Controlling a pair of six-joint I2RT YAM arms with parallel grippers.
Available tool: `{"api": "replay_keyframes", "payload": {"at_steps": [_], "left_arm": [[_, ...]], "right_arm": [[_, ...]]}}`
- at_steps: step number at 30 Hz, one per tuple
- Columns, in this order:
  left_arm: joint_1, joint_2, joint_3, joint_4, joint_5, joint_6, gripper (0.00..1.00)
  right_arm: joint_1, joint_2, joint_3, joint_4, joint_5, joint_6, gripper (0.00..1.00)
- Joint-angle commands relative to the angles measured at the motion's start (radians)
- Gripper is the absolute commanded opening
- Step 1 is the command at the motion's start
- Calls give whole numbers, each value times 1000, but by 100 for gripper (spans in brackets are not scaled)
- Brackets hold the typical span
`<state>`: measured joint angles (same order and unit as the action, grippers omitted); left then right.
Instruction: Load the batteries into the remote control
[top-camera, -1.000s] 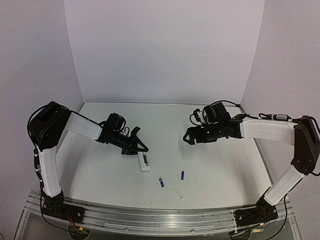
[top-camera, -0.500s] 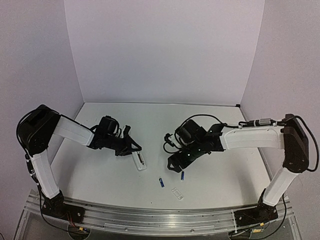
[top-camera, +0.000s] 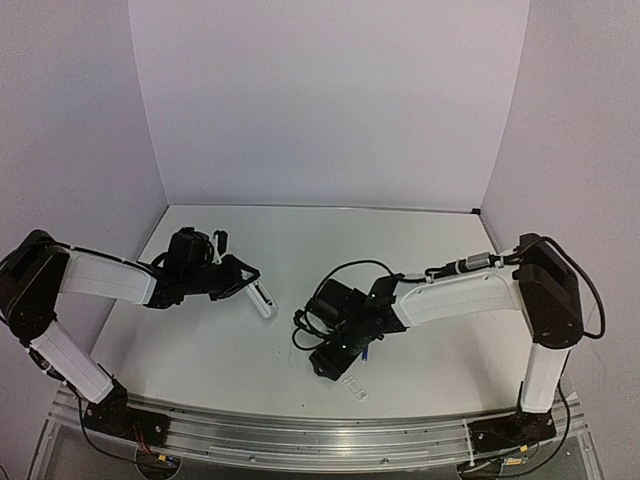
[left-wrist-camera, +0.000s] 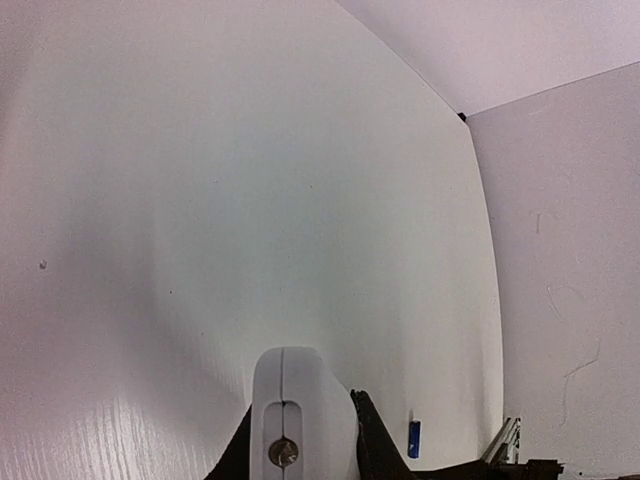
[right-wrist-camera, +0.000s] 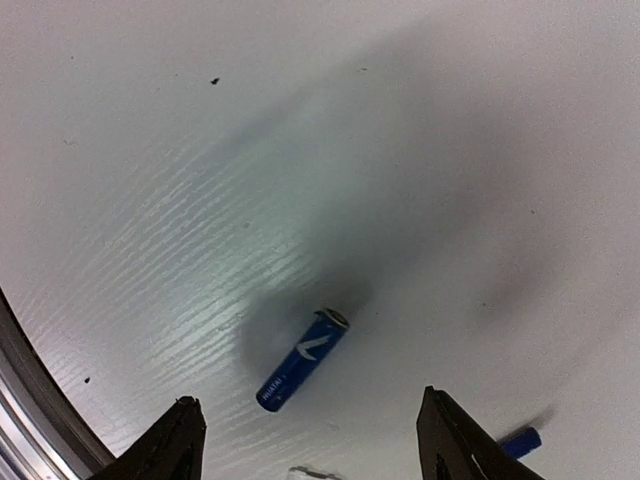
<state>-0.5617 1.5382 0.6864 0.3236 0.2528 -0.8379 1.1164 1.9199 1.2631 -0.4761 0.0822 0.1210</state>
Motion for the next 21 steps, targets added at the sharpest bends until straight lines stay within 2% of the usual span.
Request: {"api": "replay_keyframes", "payload": {"at_steps": [1,6,10,21], "left_arm": [[-3,-67,-12,49,-52,26,0],[-3,-79,-14,48,-51,33,0],[-3,-88,-28,62,-47,28,0],[-3,-122,-43,57,-48,41,0]], "right_arm": [[48,38,33,-16,73,31,66],[75,36,10,-17,151,64,55],[87,72,17,-21,162,56,49],[92,118,3,-29,202,46,26]]}}
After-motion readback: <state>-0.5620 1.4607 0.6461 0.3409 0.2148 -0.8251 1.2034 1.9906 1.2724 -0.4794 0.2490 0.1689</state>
